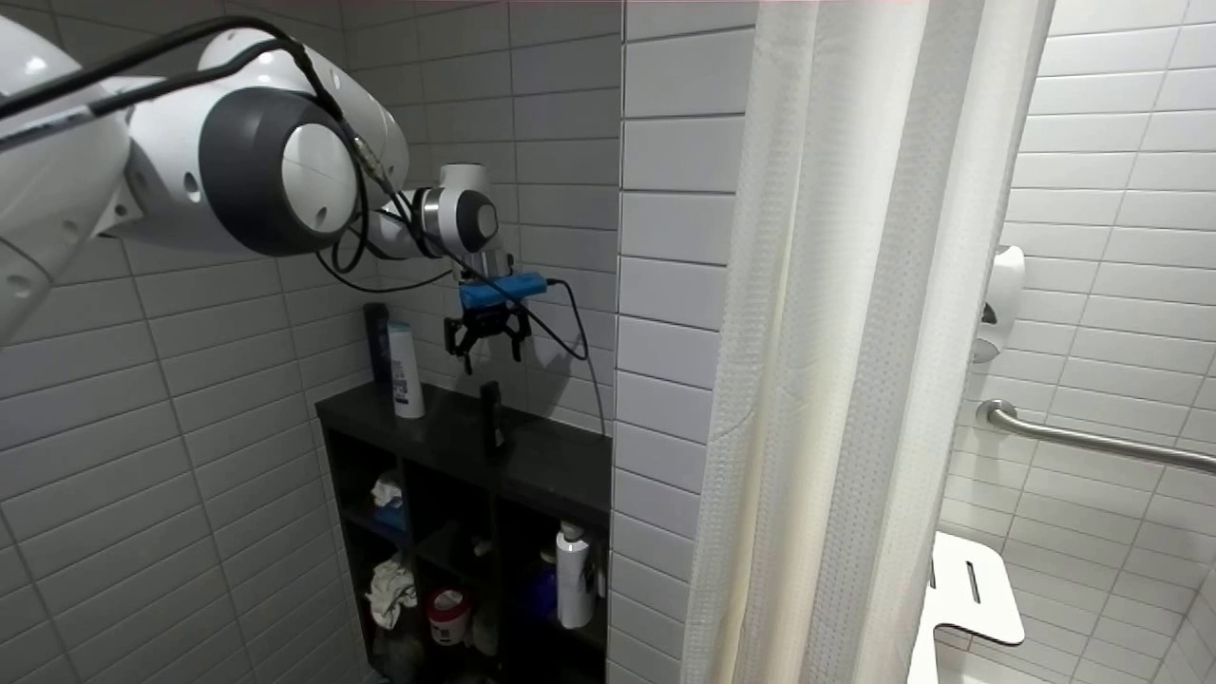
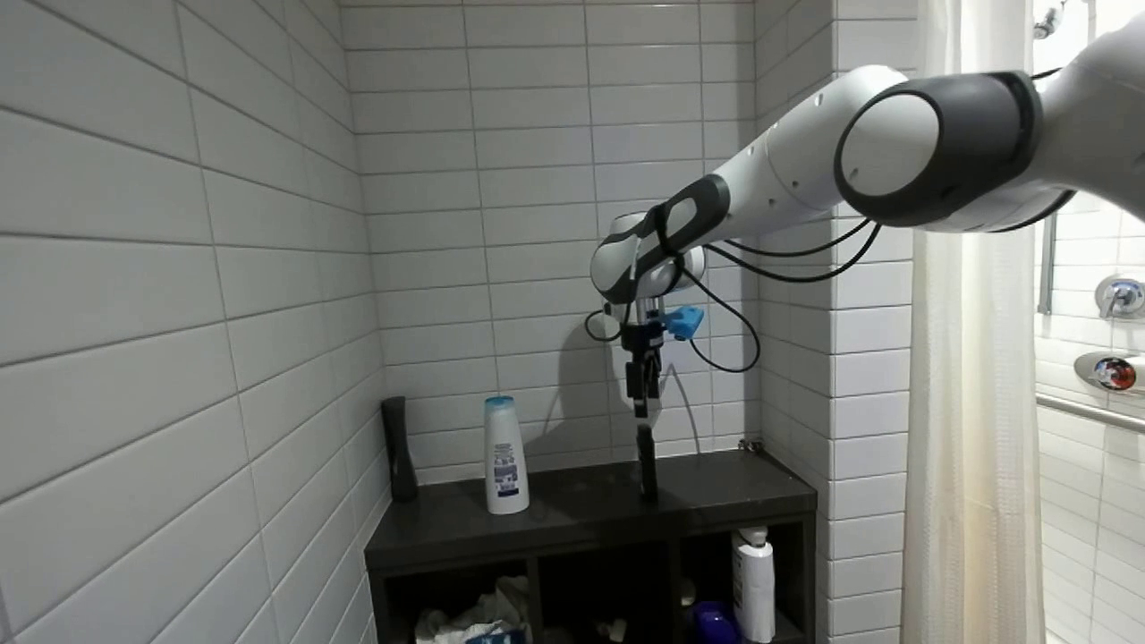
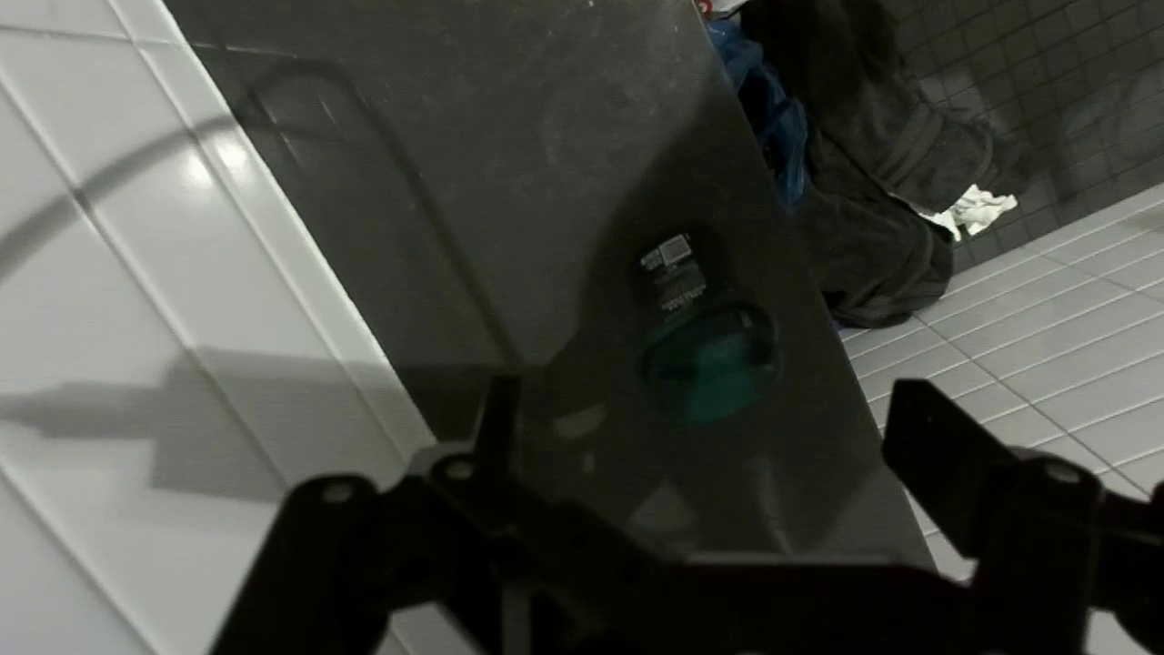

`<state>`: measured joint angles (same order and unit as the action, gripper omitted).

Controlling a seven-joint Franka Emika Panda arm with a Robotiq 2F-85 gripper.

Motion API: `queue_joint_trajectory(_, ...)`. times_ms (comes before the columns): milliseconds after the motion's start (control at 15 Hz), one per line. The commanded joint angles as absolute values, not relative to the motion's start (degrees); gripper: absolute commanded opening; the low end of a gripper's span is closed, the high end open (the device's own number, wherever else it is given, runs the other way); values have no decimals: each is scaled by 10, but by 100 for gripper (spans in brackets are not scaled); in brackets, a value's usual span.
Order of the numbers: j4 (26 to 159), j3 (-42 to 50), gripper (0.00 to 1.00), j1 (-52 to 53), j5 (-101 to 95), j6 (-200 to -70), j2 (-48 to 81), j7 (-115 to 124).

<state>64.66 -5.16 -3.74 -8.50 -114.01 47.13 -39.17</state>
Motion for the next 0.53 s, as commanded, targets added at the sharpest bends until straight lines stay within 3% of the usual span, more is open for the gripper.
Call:
queue_joint_trajectory(0, 626, -57, 100, -39, -69, -1126, 488, -412)
queue_joint_trajectory(467, 626, -58, 100, -40, -56, -1123, 497, -415)
